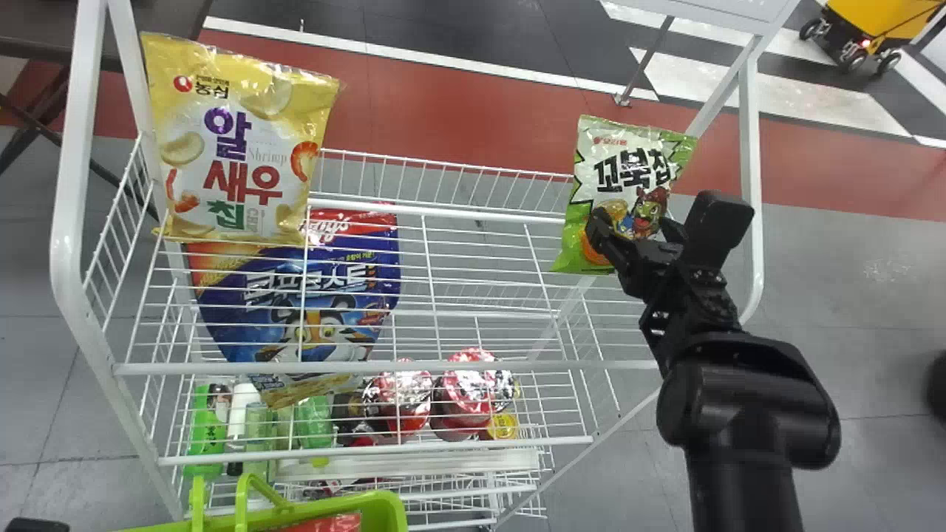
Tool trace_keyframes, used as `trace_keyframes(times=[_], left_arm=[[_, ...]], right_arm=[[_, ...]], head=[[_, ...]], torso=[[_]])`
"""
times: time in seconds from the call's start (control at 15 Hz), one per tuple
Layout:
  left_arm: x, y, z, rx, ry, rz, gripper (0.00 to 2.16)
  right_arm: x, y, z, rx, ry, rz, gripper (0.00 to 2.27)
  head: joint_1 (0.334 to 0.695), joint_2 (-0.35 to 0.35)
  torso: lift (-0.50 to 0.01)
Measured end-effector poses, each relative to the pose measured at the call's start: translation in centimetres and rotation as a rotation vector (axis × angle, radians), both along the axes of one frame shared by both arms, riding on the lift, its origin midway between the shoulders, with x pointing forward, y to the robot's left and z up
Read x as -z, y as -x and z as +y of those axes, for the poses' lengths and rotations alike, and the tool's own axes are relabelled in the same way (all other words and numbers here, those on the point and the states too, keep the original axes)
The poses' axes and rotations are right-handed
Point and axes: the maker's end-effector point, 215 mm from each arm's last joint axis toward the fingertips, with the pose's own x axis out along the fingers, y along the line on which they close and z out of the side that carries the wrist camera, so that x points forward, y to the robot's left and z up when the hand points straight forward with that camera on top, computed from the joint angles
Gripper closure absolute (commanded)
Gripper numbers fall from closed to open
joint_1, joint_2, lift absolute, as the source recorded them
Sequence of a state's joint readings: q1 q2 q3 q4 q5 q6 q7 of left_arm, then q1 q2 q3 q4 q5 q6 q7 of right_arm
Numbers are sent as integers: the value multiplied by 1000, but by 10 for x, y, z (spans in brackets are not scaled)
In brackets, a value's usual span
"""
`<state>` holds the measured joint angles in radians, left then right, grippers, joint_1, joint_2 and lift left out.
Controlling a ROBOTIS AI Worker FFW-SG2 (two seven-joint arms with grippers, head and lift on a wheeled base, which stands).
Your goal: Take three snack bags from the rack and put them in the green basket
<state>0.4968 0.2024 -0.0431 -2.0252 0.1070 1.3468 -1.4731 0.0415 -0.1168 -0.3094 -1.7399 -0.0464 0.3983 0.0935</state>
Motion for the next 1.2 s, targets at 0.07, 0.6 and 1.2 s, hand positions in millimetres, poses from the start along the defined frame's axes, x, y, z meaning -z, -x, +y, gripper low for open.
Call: trace_keyframes(times=[0.07, 0.6, 1.2], left_arm=[[0, 0, 0, -1, 0, 1, 1902], [1, -1, 1, -7, 3, 2, 1902], [0, -2, -1, -7, 5, -5, 1902]], right_arm=[[7, -7, 2, -9, -23, 33, 414], [22, -10, 24, -51, -45, 84, 2229], [-37, 50, 78, -193, -67, 30, 2229]], head=[[695, -350], [695, -350], [695, -350]], torso=[[-16], [-16], [-16]])
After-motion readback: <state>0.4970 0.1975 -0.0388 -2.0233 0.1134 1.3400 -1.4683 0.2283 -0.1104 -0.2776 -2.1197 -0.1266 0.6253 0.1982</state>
